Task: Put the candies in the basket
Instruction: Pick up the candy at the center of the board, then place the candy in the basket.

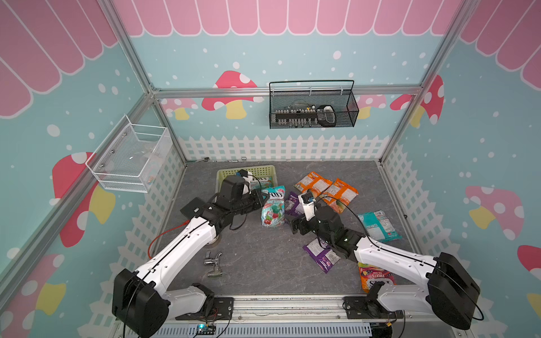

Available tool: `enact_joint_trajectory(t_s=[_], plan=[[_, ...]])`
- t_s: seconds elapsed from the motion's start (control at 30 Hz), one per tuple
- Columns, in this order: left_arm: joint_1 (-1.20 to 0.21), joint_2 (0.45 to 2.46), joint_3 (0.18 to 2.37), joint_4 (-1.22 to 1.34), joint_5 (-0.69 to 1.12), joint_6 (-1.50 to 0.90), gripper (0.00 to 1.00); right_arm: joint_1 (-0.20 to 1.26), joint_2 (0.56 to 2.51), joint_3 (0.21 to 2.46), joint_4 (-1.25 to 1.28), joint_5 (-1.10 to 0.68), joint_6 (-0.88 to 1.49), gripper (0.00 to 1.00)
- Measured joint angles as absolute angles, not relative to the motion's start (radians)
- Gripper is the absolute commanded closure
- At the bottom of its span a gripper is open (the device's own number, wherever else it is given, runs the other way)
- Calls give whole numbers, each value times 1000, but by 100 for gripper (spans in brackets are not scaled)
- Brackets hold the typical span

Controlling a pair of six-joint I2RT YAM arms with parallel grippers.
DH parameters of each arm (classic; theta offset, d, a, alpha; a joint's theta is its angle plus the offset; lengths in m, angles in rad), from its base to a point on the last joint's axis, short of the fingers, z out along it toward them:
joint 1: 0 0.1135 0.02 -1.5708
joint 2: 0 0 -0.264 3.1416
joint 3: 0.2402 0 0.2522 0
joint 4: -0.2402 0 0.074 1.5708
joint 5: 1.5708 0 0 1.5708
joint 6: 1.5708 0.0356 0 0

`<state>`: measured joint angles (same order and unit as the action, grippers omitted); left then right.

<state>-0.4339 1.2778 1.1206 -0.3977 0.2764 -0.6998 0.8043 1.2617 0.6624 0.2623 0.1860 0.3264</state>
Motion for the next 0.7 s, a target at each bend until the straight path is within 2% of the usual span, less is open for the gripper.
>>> enact_joint_trajectory(t_s=[0.23,0.7], plan=[[-273,1472,1382,-546,303,-533,100,793,1248,577,262,220,326,1],[-65,1768,1654,-683,287,-381,100,793,1228,568,316,184,314,2]])
